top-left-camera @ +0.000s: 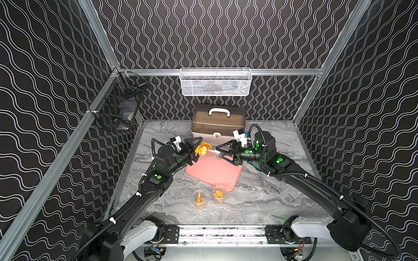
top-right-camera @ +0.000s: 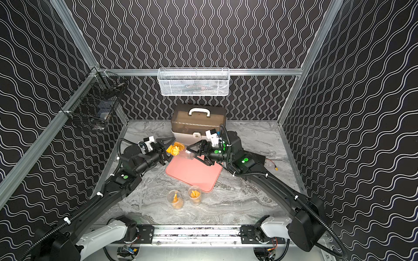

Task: Pour the cookies out of the jar
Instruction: Unscrew the lid from the jar.

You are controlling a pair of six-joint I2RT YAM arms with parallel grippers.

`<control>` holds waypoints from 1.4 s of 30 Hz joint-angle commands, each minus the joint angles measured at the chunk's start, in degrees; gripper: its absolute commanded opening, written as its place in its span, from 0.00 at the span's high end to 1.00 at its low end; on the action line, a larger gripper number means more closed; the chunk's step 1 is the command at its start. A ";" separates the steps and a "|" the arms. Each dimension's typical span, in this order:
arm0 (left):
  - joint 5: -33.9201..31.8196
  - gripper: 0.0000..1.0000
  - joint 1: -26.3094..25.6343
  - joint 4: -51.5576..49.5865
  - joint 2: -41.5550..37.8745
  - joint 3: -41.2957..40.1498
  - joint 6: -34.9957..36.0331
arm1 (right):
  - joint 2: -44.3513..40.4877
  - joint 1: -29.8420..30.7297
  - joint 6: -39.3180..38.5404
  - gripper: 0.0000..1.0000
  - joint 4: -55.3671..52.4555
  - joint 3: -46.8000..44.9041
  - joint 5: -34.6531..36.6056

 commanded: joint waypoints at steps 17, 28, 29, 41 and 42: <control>0.09 0.36 0.13 3.52 -0.57 -0.50 -1.87 | -0.50 1.24 0.92 0.34 2.48 -0.39 1.27; 0.35 0.38 0.57 3.68 -0.81 -1.22 -2.54 | -1.85 1.14 -2.84 0.35 1.22 -0.77 0.40; 0.44 0.38 0.58 3.61 -0.76 -1.23 -2.53 | -2.03 1.04 -3.41 0.35 1.02 -0.76 0.22; 0.68 0.40 0.74 2.56 -0.74 -0.62 -2.18 | -2.04 0.74 -11.53 0.35 -4.56 1.72 -1.54; 0.71 0.40 0.75 2.63 -0.75 -0.64 -2.17 | -2.03 0.70 -11.85 0.35 -4.78 1.76 -1.54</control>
